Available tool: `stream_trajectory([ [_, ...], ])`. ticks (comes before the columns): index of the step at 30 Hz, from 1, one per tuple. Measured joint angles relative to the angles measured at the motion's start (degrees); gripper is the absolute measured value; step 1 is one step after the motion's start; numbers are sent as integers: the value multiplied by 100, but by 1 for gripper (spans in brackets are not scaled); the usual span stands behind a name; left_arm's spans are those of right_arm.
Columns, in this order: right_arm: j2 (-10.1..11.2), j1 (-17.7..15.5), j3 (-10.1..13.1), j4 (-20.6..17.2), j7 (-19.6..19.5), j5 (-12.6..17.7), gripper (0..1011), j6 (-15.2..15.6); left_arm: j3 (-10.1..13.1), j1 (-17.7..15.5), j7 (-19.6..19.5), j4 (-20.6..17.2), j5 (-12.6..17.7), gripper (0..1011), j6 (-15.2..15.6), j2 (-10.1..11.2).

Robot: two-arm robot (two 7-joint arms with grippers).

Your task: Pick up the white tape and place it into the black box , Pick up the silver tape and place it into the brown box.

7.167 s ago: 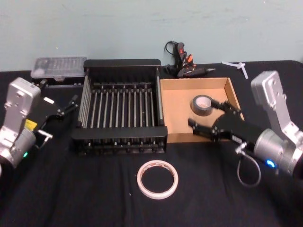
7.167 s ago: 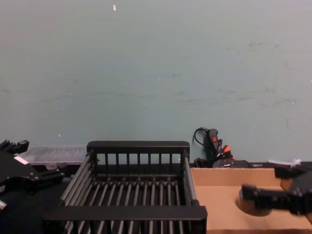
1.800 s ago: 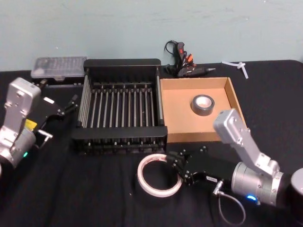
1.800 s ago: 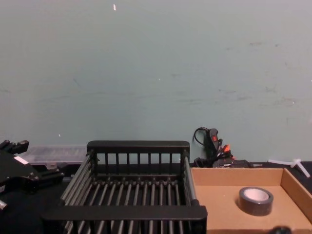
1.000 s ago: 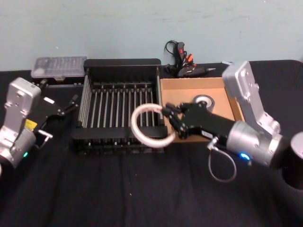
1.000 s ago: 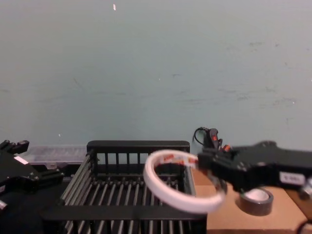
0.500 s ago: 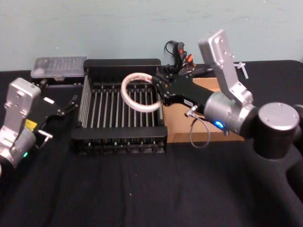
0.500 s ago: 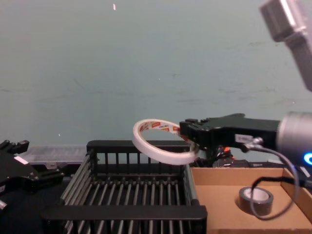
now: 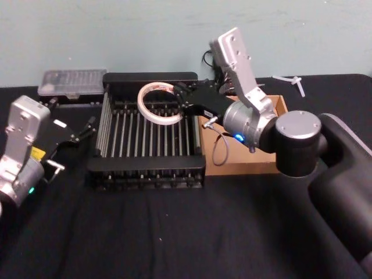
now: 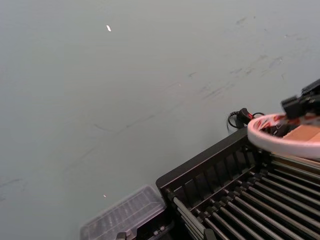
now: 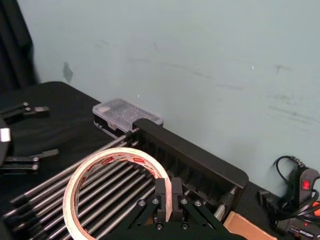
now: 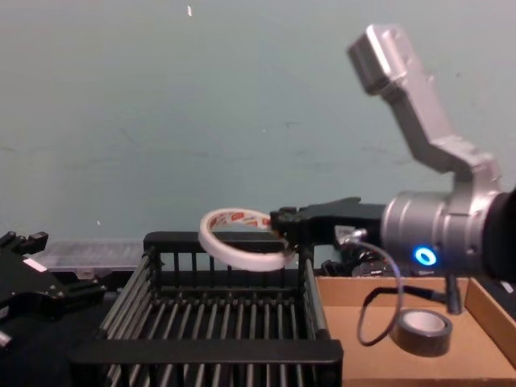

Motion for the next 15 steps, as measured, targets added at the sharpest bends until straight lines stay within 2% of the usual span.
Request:
stream_trajectory([
  [7,-246,208,-31,589,-84,-210,75,-6,0,0,0,0,0,1001,0,0],
  [15,-336,263,-30,842,-93,-377,75,6,0,0,0,0,0,1001,0,0],
])
